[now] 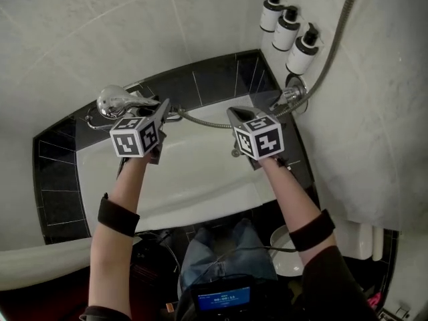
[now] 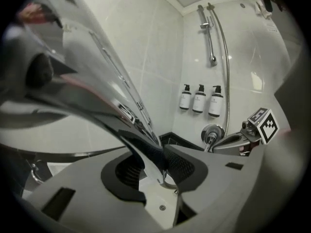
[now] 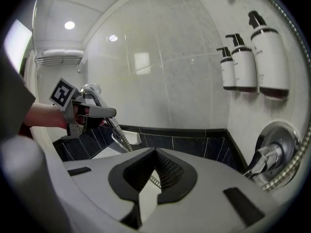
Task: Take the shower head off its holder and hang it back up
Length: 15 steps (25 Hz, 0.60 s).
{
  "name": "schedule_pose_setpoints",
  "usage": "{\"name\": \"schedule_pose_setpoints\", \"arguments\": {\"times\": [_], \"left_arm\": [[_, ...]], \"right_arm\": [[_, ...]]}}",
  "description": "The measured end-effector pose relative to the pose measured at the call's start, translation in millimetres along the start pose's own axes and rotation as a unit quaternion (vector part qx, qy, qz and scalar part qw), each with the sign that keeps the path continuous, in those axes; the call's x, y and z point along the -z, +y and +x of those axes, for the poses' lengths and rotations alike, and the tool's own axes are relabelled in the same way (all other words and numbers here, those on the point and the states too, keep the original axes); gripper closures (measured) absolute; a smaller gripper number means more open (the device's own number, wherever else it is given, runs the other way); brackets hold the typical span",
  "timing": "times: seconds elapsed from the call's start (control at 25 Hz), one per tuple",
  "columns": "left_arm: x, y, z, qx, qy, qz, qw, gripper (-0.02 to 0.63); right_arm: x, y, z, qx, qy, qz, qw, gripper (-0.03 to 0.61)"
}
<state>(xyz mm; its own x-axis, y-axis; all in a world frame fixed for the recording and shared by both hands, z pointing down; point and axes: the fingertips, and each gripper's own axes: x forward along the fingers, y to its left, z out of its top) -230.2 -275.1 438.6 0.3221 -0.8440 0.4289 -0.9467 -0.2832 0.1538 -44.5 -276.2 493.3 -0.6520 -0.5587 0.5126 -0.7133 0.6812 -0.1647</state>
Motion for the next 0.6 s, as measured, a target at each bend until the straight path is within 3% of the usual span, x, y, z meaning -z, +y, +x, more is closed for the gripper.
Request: {"name": "schedule_pose_setpoints", "arguments": {"times": [0.24, 0.6], "left_arm": [[85, -3, 35, 0.001, 0.029, -0.041, 0.9988, 0.485], [186, -3, 74, -0.006, 0.012, -0.119, 0.9928, 0.479]], "right_arm": [[73, -12, 28, 0.002, 0.031, 0.031, 0.999, 0.563], [171, -28, 65, 0.004, 0.059, 0.061, 0.996, 0.563]]}}
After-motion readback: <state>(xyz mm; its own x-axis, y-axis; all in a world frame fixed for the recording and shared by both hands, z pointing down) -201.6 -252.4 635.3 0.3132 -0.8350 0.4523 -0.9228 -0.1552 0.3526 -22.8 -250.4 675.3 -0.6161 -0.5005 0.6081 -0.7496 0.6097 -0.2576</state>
